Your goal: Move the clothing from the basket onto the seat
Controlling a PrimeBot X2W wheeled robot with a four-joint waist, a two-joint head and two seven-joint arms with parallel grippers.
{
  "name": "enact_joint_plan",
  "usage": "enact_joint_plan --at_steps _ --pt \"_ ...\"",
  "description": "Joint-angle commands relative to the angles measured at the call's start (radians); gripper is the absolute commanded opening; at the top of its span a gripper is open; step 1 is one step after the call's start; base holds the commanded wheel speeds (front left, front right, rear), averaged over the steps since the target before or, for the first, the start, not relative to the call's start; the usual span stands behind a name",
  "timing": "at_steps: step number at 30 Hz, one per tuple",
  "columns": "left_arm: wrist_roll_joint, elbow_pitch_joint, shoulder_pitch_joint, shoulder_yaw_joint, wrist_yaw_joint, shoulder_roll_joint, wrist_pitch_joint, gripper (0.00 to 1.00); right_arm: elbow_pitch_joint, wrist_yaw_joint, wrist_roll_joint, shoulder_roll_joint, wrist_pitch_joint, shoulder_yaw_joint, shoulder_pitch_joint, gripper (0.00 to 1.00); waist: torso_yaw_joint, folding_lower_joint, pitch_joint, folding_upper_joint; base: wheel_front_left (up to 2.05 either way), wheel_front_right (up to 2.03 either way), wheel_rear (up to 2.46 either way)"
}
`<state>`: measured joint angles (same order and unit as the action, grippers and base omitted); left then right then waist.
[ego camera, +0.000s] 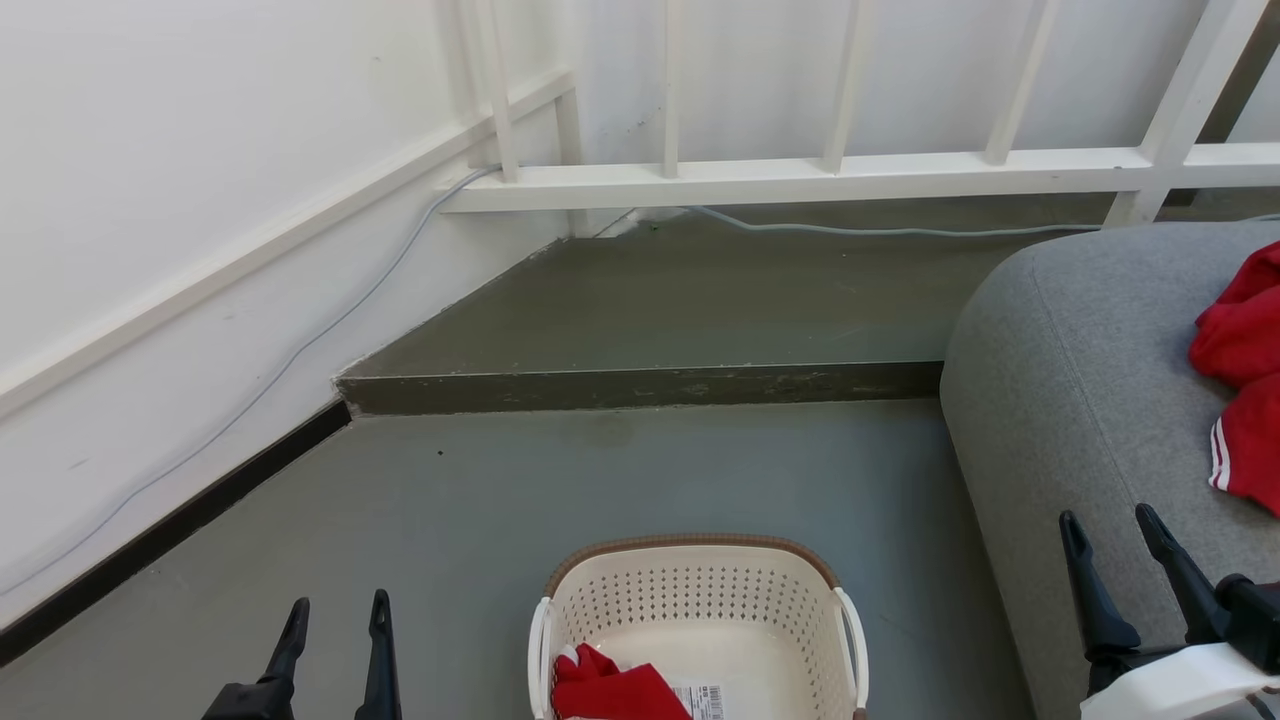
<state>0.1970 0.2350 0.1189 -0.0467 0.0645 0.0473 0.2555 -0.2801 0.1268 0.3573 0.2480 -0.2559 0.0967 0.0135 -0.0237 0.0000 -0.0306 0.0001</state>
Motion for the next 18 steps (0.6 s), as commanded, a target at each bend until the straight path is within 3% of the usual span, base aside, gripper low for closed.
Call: enact_joint_plan --at_steps 1,18 --pt "0.009 -0.029 -0.024 0.026 0.011 0.003 0.006 1.00 0.017 0.004 -0.001 0.022 -0.006 0.014 0.018 1.00 -0.001 0.0000 0.001 -0.0001 0.00 0.00 0.00" --pt "0.024 -0.020 -0.023 -0.019 0.024 0.003 0.006 1.00 0.030 0.004 0.010 0.025 -0.006 0.016 0.029 1.00 -0.012 0.0000 0.024 -0.0001 0.00 0.00 0.00"
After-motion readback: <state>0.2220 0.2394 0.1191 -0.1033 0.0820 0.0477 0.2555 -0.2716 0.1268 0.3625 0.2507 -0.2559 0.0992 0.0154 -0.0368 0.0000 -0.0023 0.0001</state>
